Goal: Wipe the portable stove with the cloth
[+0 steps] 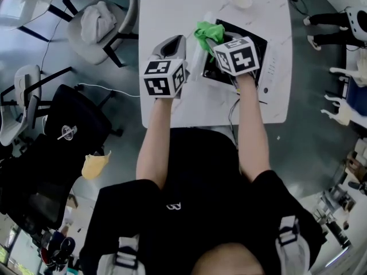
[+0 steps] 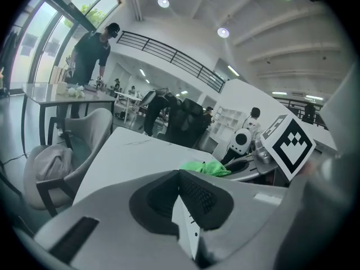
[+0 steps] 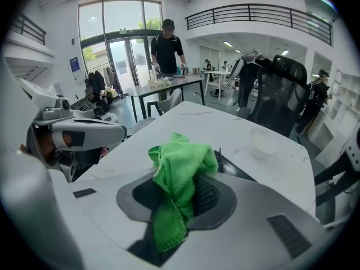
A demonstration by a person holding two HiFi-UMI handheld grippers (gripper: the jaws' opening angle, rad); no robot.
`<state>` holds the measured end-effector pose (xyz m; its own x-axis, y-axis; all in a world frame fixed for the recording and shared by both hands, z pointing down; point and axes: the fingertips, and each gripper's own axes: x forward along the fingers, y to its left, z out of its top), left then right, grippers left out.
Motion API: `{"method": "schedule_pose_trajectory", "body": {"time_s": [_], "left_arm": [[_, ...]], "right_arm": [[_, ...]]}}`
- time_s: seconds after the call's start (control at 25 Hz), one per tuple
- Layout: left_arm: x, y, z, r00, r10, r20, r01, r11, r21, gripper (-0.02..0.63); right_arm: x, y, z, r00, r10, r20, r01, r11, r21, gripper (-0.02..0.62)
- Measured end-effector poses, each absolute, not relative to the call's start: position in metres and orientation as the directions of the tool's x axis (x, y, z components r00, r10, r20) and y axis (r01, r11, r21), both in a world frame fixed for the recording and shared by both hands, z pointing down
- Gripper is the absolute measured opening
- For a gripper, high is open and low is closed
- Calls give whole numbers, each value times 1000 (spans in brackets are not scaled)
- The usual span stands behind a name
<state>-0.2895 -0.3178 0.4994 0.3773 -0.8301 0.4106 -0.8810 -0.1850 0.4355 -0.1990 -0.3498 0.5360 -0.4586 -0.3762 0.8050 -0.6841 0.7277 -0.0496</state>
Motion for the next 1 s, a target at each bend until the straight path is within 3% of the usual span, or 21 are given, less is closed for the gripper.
{"method": "schedule_pose_trajectory", "body": {"time_s": [0.36, 0.76, 1.0], "left_arm": [[-275, -325, 505, 407, -818, 406, -870, -212, 446, -5], [-273, -333, 507, 416, -814, 405, -863, -213, 459, -5], [-259, -335, 503, 435, -803, 407, -856, -229, 464, -5]], "right_arm": [[-194, -377, 541, -426, -432, 795, -716, 699, -4, 98], [-175, -422, 495, -435, -649, 624, -805, 591, 52, 98], [-132, -424, 505, -365, -638, 678, -837, 544, 62, 98]]}}
